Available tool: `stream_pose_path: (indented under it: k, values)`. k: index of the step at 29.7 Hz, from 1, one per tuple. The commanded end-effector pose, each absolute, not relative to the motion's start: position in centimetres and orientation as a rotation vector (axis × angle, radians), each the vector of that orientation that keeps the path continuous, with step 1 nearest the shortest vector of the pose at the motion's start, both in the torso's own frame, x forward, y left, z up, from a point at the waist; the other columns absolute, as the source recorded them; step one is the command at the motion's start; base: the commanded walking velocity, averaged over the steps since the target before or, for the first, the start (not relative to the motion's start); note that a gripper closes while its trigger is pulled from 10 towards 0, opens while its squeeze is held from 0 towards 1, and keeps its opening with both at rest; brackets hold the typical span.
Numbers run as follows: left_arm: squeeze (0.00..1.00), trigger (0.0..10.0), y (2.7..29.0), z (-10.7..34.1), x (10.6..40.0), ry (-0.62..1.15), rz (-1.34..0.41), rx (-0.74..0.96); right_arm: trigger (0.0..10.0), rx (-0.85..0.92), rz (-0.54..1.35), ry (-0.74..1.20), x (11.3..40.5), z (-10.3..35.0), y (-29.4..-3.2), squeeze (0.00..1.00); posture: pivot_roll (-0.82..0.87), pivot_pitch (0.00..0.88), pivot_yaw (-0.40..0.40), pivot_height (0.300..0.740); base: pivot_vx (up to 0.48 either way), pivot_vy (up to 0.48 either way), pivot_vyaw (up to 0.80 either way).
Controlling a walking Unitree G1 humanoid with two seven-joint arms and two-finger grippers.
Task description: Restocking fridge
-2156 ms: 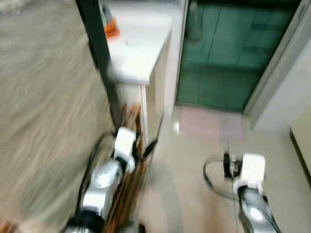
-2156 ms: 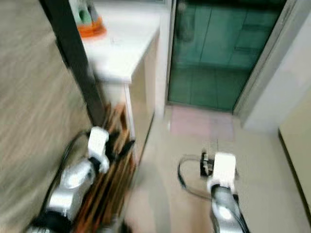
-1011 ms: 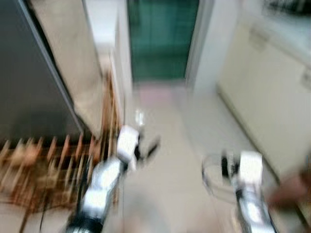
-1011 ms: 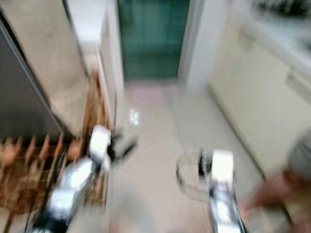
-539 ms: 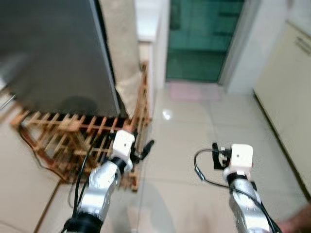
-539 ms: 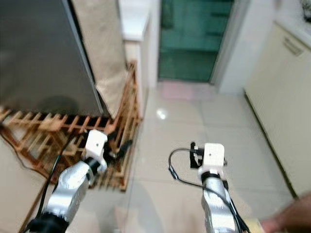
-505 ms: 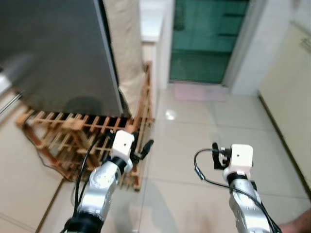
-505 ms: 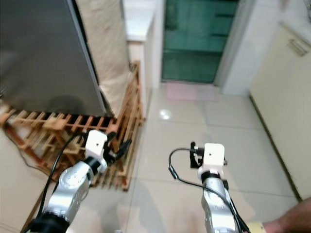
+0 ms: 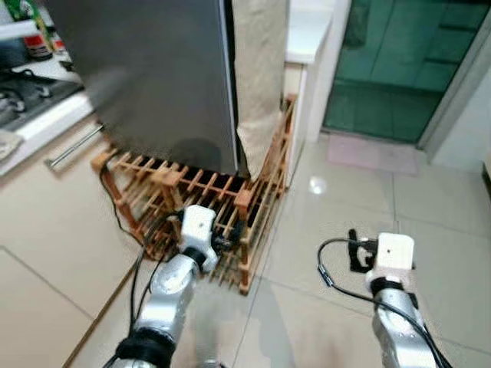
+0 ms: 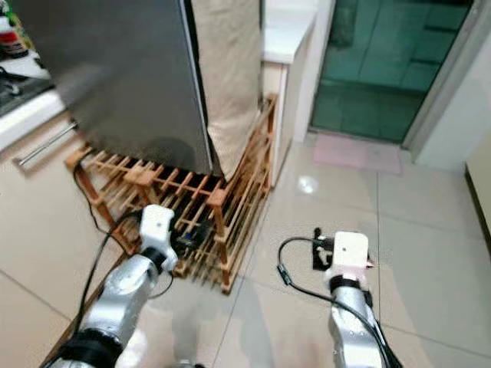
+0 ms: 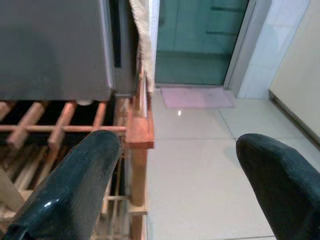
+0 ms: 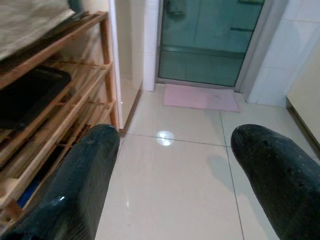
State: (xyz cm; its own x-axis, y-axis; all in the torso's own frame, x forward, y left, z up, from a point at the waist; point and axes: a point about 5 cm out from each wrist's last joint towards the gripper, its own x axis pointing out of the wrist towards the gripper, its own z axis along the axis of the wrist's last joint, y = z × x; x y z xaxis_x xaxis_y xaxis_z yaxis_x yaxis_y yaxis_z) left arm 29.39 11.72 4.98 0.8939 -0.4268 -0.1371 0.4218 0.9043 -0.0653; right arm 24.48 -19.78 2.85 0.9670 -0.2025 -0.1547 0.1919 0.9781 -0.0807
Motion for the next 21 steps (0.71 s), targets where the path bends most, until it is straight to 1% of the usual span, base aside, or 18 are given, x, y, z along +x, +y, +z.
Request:
stream_pose_path:
  k: [1,2,5,7,8,9,10,11,14,17,19,21]
  values:
    - [1.0,10.0,11.9,5.3,29.6,0.132,-0.432,-0.038,10.0,-0.082,-0.212,0.124,24.5,3.4,-19.8,0.0,0.02,0.0,0.015,0.74,0.0,0.0,0.0]
    - [1.0,10.0,12.1,6.0,29.8,0.104,-0.414,-0.05,10.0,-0.103,-0.237,0.072,24.4,4.3,-20.1,0.0,0.02,0.0,0.016,0.74,0.0,0.0,0.0]
    - [1.0,10.0,12.0,6.9,29.9,0.067,-0.405,-0.071,10.0,-0.121,-0.255,0.015,24.2,5.4,-20.3,0.0,0.02,0.0,0.017,0.74,0.0,0.0,0.0]
    - [1.0,10.0,12.1,8.1,30.3,0.036,-0.398,-0.044,10.0,-0.147,-0.253,-0.046,23.9,6.8,-20.3,0.0,0.02,0.0,0.015,0.74,0.0,0.0,0.0]
    - [1.0,10.0,12.3,9.7,30.6,-0.008,-0.411,-0.081,10.0,-0.142,-0.286,-0.091,23.1,7.9,-20.8,0.0,0.02,0.0,0.017,0.74,0.0,0.0,0.0]
    - [1.0,10.0,12.3,9.7,30.6,-0.008,-0.411,-0.081,10.0,-0.142,-0.286,-0.091,23.1,7.9,-20.8,0.0,0.02,0.0,0.017,0.74,0.0,0.0,0.0]
    - [0.0,10.0,12.4,10.3,30.7,-0.026,-0.416,-0.102,10.0,-0.136,-0.299,-0.095,22.7,8.1,-21.0,0.0,0.02,0.0,0.016,0.74,0.0,0.0,0.0]
    - [0.0,10.0,12.7,11.1,30.6,-0.064,-0.41,-0.11,10.0,-0.125,-0.312,-0.094,22.1,8.4,-21.3,0.0,0.02,0.001,0.016,0.74,0.0,0.0,0.0]
    - [0.0,10.0,12.7,11.3,30.3,-0.072,-0.409,-0.106,10.0,-0.117,-0.314,-0.098,21.4,8.7,-21.2,0.0,0.02,0.013,0.018,0.74,0.0,0.0,0.0]
    - [0.0,10.0,12.7,9.9,29.1,-0.022,-0.417,-0.103,10.0,-0.107,-0.296,-0.09,20.6,8.6,-20.8,0.0,0.01,0.017,0.021,0.74,0.0,0.0,0.0]
    - [0.0,10.0,12.8,9.4,28.3,-0.008,-0.423,-0.06,10.0,-0.108,-0.299,-0.064,19.9,8.1,-20.8,0.0,0.01,0.011,0.019,0.74,0.0,0.0,0.0]
    - [0.0,10.0,13.0,8.8,27.9,0.021,-0.417,-0.057,10.0,-0.115,-0.305,-0.036,19.2,7.6,-21.0,0.0,0.01,0.006,0.015,0.74,0.0,0.0,0.0]
